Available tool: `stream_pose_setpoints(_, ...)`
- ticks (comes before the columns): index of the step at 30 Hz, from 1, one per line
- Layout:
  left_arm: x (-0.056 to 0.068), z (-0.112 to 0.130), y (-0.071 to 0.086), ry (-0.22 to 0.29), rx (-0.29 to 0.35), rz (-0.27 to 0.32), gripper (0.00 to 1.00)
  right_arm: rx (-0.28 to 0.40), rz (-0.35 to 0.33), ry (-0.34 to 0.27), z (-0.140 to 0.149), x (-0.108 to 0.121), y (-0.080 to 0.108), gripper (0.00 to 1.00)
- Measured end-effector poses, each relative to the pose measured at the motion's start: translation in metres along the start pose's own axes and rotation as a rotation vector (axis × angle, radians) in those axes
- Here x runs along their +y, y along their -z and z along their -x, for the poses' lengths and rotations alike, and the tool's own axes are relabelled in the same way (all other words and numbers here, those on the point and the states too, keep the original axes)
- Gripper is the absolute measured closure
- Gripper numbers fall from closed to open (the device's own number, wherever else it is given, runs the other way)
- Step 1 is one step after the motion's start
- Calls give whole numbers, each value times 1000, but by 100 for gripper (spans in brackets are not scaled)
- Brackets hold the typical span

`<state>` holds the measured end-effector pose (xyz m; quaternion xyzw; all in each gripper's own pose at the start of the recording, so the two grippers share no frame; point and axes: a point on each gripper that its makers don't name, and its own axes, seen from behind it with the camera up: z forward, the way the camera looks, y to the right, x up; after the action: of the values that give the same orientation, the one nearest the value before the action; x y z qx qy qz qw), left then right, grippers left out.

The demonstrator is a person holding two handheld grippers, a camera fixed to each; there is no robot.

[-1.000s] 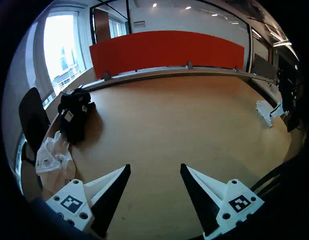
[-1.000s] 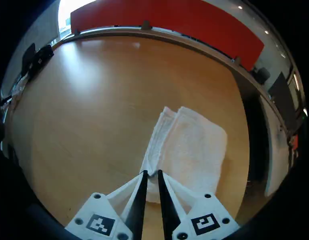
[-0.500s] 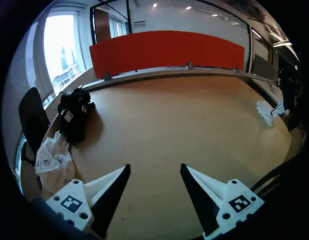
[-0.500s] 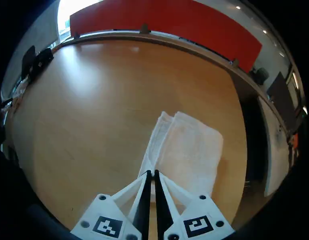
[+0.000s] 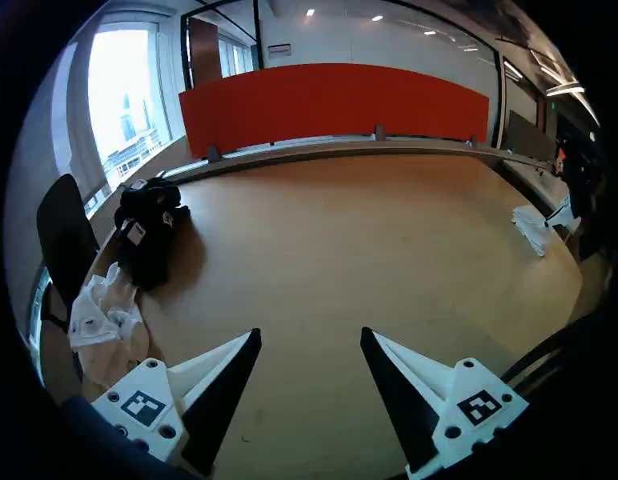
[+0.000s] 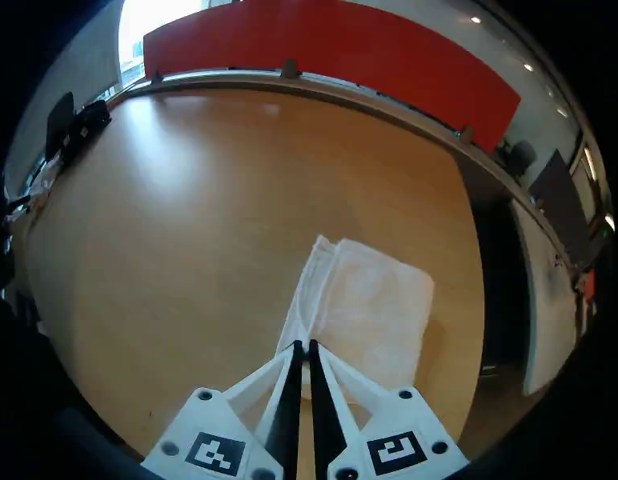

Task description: Fold towel

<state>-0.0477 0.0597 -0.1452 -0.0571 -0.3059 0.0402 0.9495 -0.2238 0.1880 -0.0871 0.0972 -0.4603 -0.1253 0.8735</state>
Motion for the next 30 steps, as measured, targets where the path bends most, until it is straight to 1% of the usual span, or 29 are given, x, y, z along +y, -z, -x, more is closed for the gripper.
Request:
stream_pose_setpoints(18, -3, -1, 2, -7, -1, -6, 8, -24, -15, 5, 13, -7, -1, 94)
stream_pose_setpoints(25, -3, -1, 1, -9, -3, -5, 8, -24, -18, -4, 15, -7, -2, 93)
stream_pose_setpoints(28, -2, -1, 1, -10, -4, -5, 8, -30, -22, -6, 17, -9, -3, 89)
stream_pose_setpoints(29, -2, 0, 1, -10, -5, -6, 8, -33, -25, -7, 19, -10, -3, 87)
stream_pose_setpoints(30, -2, 0, 2, -10, -6, -6, 8, -37, -28, -8, 20, -11, -4, 82)
